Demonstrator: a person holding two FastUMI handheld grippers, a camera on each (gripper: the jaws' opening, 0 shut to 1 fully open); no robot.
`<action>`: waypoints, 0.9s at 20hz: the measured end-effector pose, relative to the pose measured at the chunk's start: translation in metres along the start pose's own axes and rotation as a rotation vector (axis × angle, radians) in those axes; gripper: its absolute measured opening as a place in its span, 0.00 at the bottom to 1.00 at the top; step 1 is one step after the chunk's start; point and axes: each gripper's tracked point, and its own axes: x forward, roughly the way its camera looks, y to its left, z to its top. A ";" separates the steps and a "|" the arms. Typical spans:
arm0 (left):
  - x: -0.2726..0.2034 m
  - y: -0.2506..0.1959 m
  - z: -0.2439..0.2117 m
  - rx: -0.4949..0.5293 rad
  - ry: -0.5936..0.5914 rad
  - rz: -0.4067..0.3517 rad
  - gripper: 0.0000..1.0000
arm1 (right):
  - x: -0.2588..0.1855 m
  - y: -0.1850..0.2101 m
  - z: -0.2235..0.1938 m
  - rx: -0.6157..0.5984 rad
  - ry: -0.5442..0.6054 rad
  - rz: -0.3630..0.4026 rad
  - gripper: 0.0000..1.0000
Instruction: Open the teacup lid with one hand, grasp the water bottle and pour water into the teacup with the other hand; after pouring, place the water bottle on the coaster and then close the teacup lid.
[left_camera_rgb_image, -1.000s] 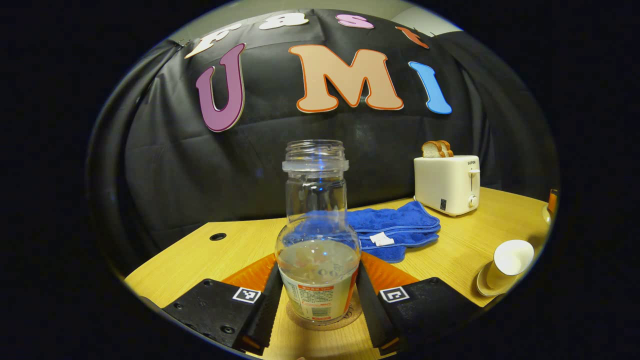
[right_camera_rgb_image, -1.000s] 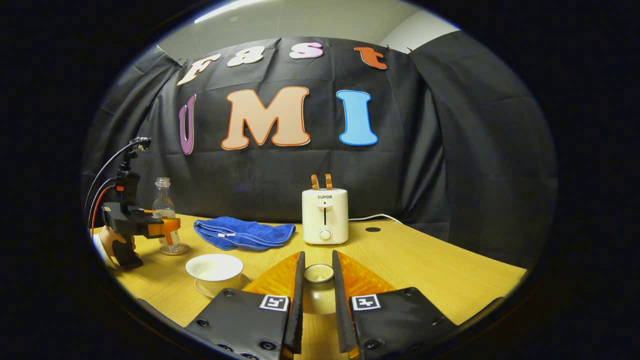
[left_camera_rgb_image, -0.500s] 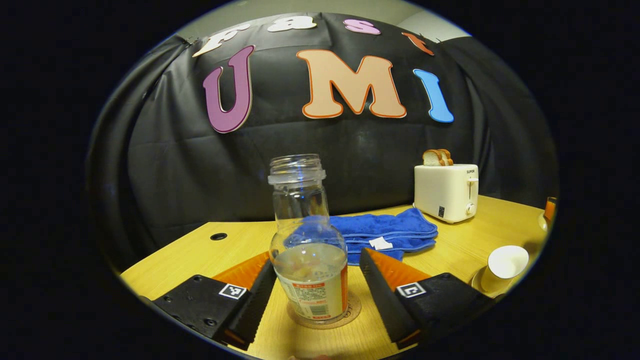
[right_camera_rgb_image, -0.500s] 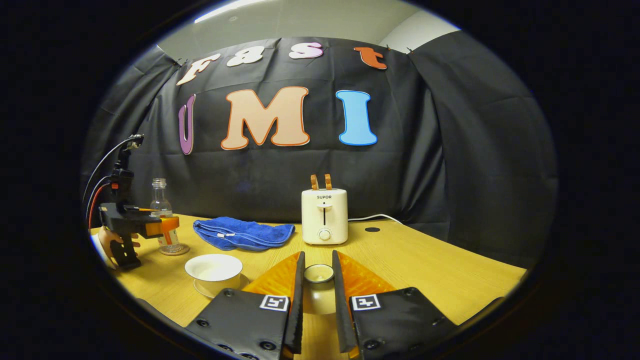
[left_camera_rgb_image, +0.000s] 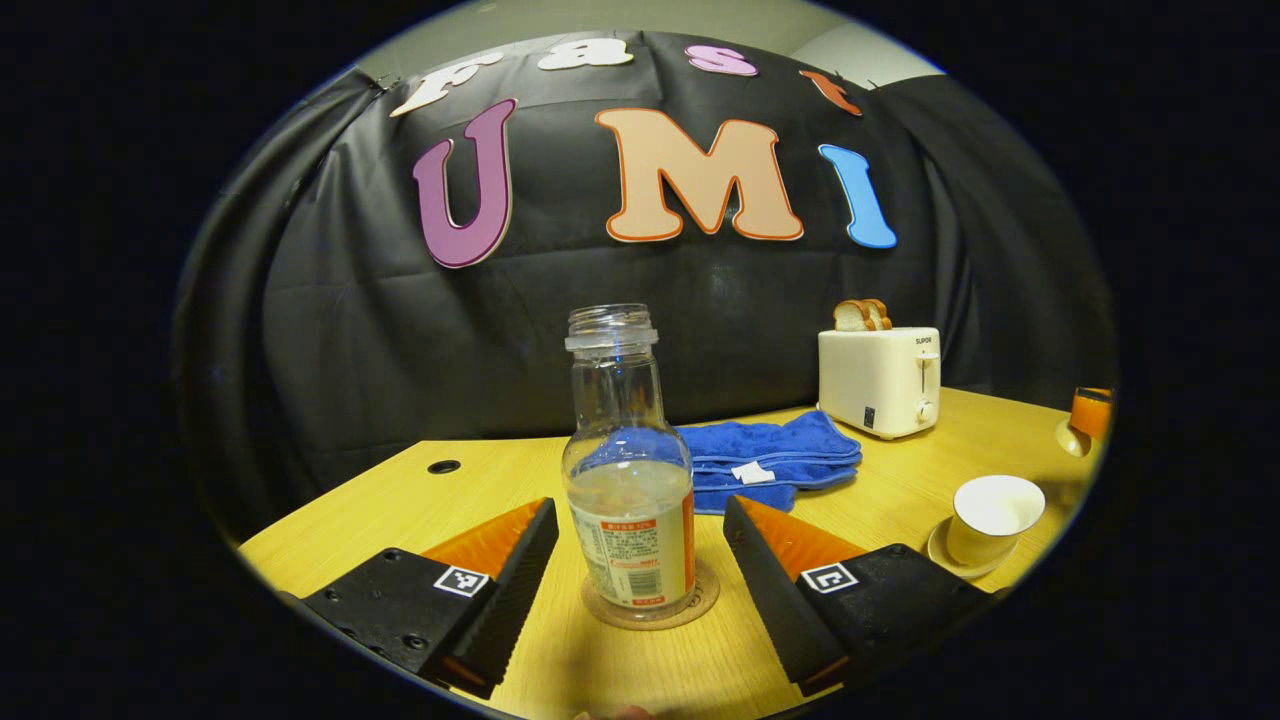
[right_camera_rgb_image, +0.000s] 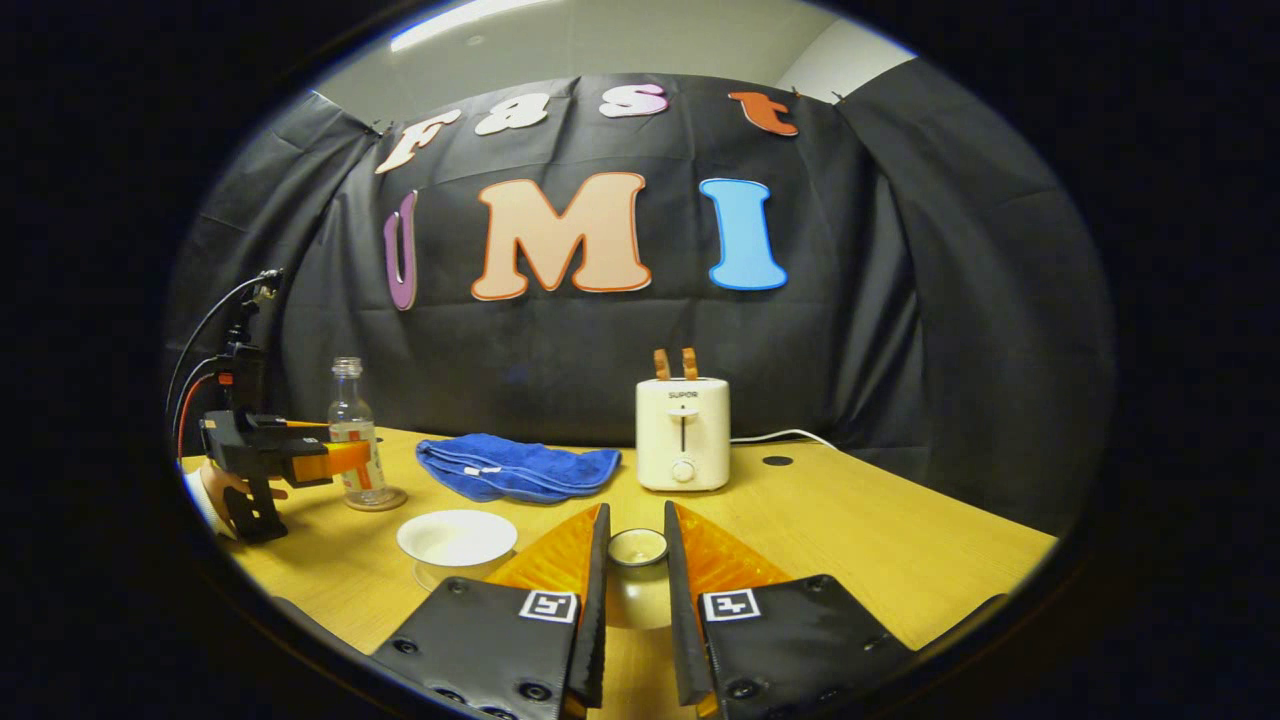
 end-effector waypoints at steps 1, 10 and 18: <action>-0.006 0.001 0.001 -0.003 -0.009 0.000 0.97 | 0.003 0.008 -0.001 0.000 0.002 0.031 0.31; -0.038 0.020 0.009 -0.080 -0.086 0.049 0.96 | 0.027 0.085 -0.005 0.006 0.016 0.247 0.31; -0.042 0.023 0.007 -0.077 -0.082 0.062 0.96 | 0.041 0.123 -0.017 -0.006 0.091 0.322 0.31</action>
